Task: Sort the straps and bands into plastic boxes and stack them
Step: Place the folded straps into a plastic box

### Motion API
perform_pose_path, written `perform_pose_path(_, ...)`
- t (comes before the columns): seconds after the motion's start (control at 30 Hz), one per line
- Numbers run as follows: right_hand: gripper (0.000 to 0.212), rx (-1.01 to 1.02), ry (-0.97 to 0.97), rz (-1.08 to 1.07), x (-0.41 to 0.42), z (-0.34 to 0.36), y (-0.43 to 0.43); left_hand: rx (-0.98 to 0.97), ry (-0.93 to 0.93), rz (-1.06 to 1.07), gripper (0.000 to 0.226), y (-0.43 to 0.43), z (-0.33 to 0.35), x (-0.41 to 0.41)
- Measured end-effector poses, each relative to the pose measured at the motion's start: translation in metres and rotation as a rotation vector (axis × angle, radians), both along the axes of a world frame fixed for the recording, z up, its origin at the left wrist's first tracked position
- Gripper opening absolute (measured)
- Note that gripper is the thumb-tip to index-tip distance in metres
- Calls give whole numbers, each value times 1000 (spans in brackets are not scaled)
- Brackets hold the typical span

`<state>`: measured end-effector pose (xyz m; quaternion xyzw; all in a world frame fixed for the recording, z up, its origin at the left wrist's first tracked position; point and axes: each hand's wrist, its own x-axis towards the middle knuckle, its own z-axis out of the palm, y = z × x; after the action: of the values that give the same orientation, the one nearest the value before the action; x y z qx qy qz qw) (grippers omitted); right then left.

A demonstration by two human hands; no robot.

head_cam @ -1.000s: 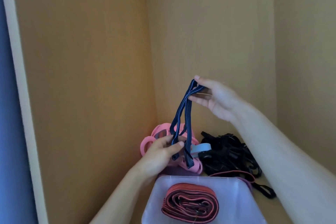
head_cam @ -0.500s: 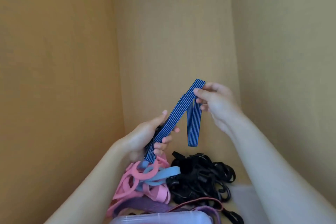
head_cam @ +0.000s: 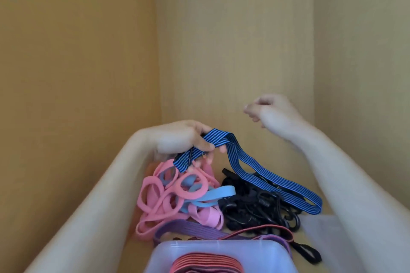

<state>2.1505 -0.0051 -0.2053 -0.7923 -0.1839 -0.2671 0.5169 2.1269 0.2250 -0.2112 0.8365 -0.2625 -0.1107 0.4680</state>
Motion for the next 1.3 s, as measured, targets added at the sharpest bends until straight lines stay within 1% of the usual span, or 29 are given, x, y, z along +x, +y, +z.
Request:
perform_pose_path(0.07, 18, -26, -19, 143, -6, 2, 10, 41, -11, 7, 25, -7, 2, -3)
perform_pose_path(0.13, 15, -123, 3, 259, -11, 1, 19, 42, -2, 15, 29, -13, 3, -8)
perform_pose_path(0.2, 23, -253, 75, 338, -12, -4, 24, 8, -12, 42, 33, -17, 4, -11)
perform_pose_path(0.27, 36, -353, 148, 377, -13, -10, 23, -36, -65, 128, 35, -18, 6, -12)
perform_pose_path(0.33, 38, -379, 161, 375, -12, -13, 20, -55, -165, 218, 27, -15, 8, -12)
perform_pose_path(0.4, 40, -358, 151, 335, -11, -14, 18, -114, -284, 271, 17, -13, 8, -14)
perform_pose_path(0.47, 39, -294, 147, 315, -11, -13, 19, -224, -405, 328, 16, -15, 9, -15)
perform_pose_path(0.53, 27, -205, 139, 353, -12, -12, 21, -355, -504, 386, 22, -18, 11, -14)
perform_pose_path(0.6, 18, -123, 141, 399, -13, -11, 22, -453, -560, 430, 25, -19, 13, -13)
perform_pose_path(0.7, 15, -102, 133, 432, -14, -10, 23, -549, -591, 462, 19, -18, 15, -11)
perform_pose_path(0.77, 15, -116, 95, 426, -14, -9, 22, -588, -584, 437, 9, -18, 14, -12)
perform_pose_path(0.83, 15, -108, 57, 404, -15, -7, 20, -639, -564, 401, 5, -19, 14, -13)
perform_pose_path(0.9, 14, -113, 32, 378, -17, -6, 18, -675, -576, 397, 6, -20, 14, -13)
perform_pose_path(1.0, 15, -120, 17, 383, -24, -2, 22, -662, -659, 442, 8, -21, 16, -15)
perform_pose_path(1.1, 20, -58, -54, 353, -31, 3, 26, -666, -699, 452, 16, -24, 18, -18)
perform_pose_path(1.17, 16, -35, -138, 300, -34, 8, 27, -688, -707, 448, 23, -25, 20, -20)
perform_pose_path(1.3, 4, -7, -213, 226, -39, 13, 28, -783, -704, 412, 26, -28, 23, -28)
